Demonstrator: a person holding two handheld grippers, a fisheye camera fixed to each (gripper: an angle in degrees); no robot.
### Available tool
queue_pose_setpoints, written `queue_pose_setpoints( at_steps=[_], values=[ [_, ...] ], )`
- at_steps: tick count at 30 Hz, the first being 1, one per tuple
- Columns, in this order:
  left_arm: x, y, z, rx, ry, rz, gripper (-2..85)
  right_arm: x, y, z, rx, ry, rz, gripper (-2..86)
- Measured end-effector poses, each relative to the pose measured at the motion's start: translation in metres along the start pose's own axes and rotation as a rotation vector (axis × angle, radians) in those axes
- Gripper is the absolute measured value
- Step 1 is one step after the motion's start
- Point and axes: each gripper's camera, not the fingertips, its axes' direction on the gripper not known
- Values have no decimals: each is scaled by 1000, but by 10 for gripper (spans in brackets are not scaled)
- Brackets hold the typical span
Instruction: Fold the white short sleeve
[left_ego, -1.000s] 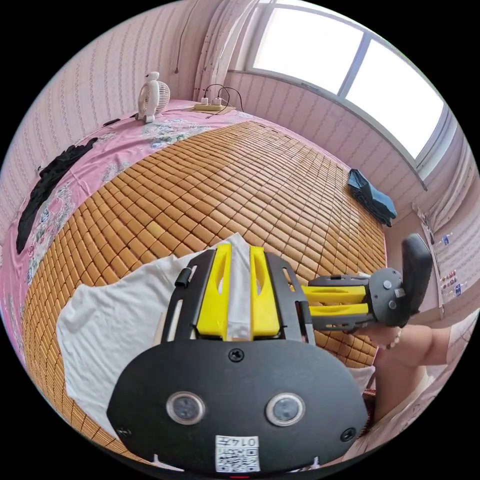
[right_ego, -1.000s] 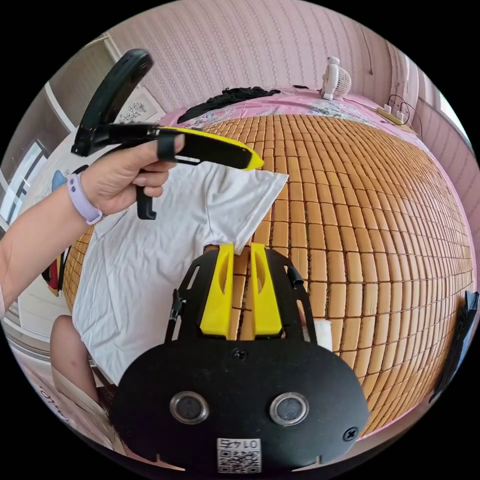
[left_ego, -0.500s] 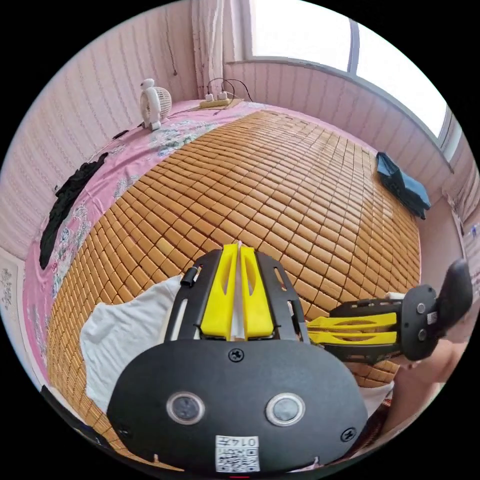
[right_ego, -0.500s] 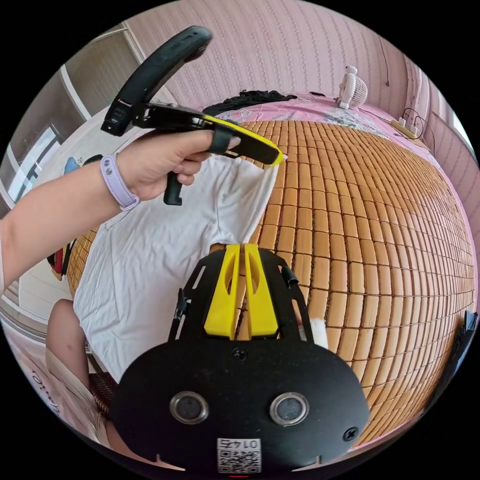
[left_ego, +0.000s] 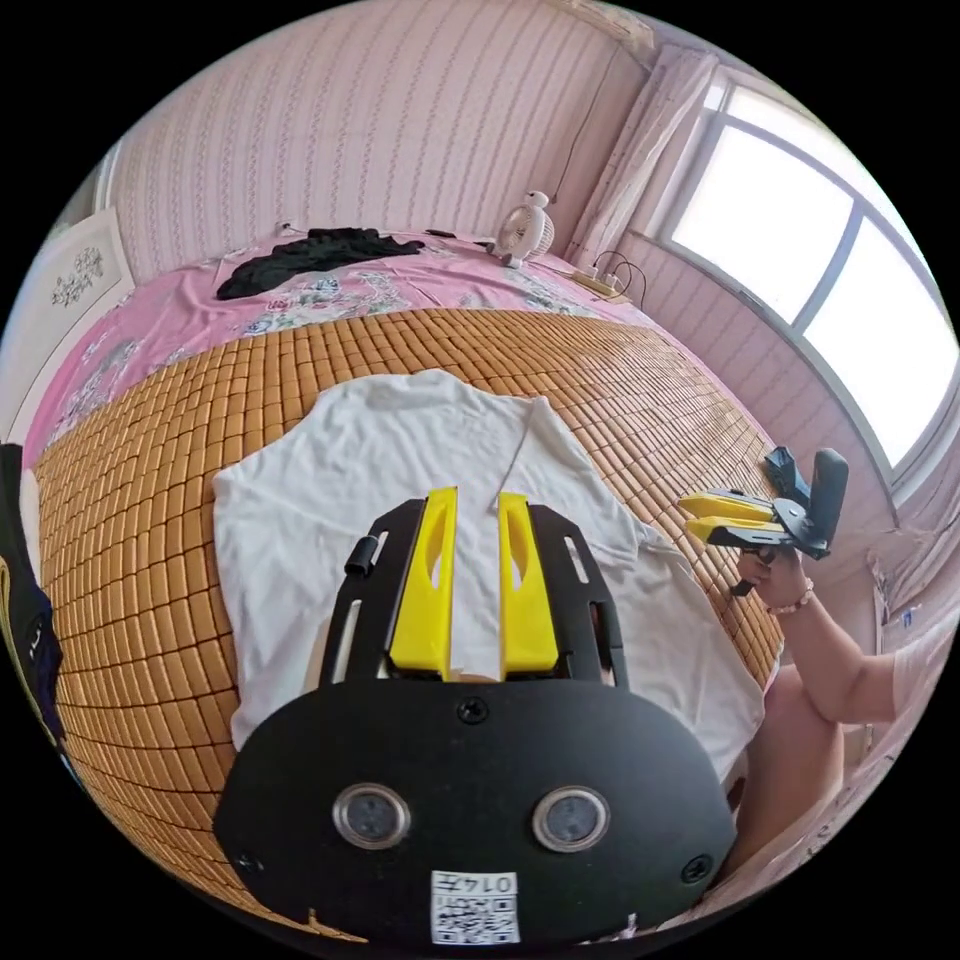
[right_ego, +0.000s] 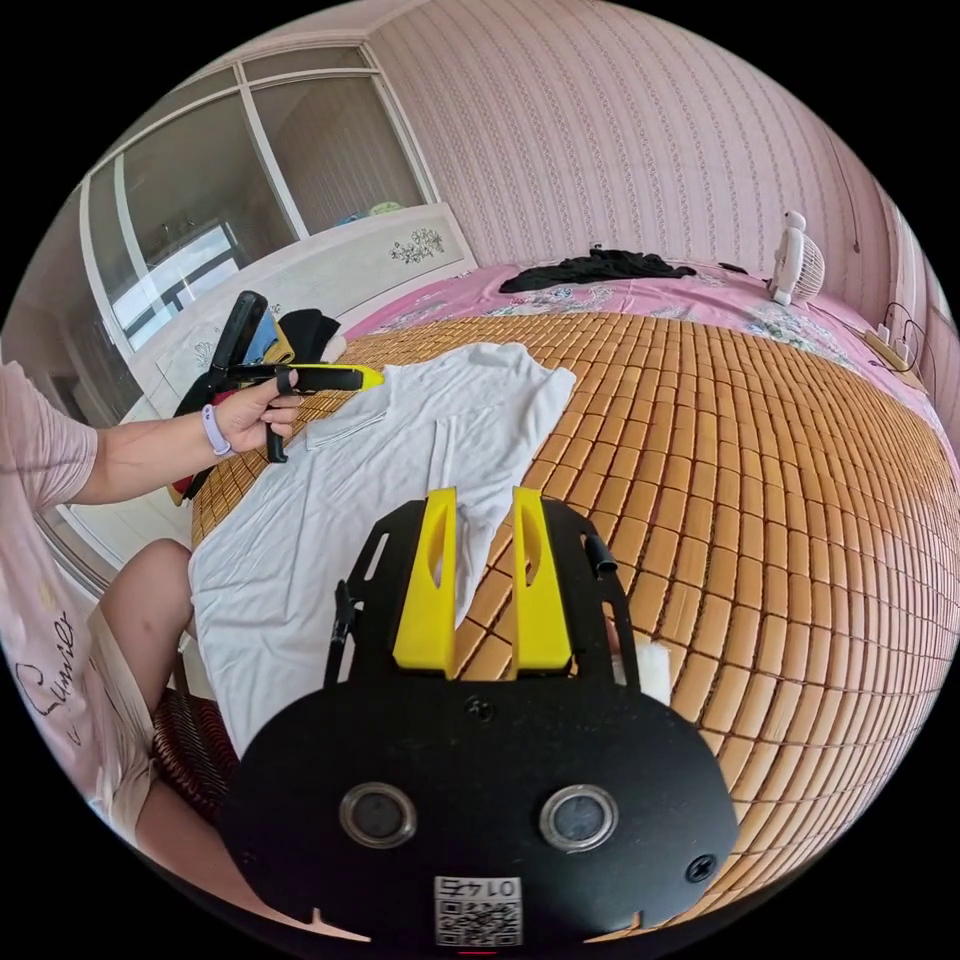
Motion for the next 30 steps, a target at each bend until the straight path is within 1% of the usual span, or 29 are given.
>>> queue_pose_setpoints(
  at_steps=[1,4,5,6,8,11,12,14,16,18,20,21,22,23,24,26,30],
  values=[
    [-8,3,-6,6,-12,-6,66,0,-1,3,-1,4,2,88],
    [-48,16,-39,55,-123,-9,71,1,-5,12,-14,38,13,96],
    [-68,22,-52,98,-158,-28,79,2,-10,18,-26,71,26,101],
    [-87,27,-63,141,-165,-53,86,2,-14,22,-27,86,36,104],
    [-113,28,-70,151,-167,-56,92,9,-40,41,-18,87,46,116],
    [-151,18,-59,70,-159,-123,97,31,-90,72,-33,84,90,128],
    [-160,12,-53,74,-125,-131,99,37,-99,79,-34,84,105,129],
    [-170,4,-45,87,-127,-139,102,62,-132,113,-73,73,176,130],
    [-179,-5,-31,38,-154,-158,118,75,-152,138,-116,51,196,129],
    [-196,-12,-10,-78,-137,-219,132,79,-168,161,-168,47,168,124],
    [-206,-13,-2,-99,-117,-255,124,81,-184,193,-269,86,137,99],
    [-207,-14,-2,-95,-125,-226,80,82,-187,201,-303,97,144,90],
    [-208,-16,1,-121,-120,-208,59,85,-193,210,-321,144,163,63],
    [-209,-19,2,-144,-113,-182,25,84,-201,213,-312,137,134,26],
    [-211,-22,3,-144,-86,-166,4,85,-204,214,-303,134,130,23],
    [-216,-30,5,-159,-86,-177,-4,89,-221,216,-269,138,139,14],
    [-221,-52,-7,-53,-106,-187,-9,96,-251,213,-201,191,171,9]
  ],
)
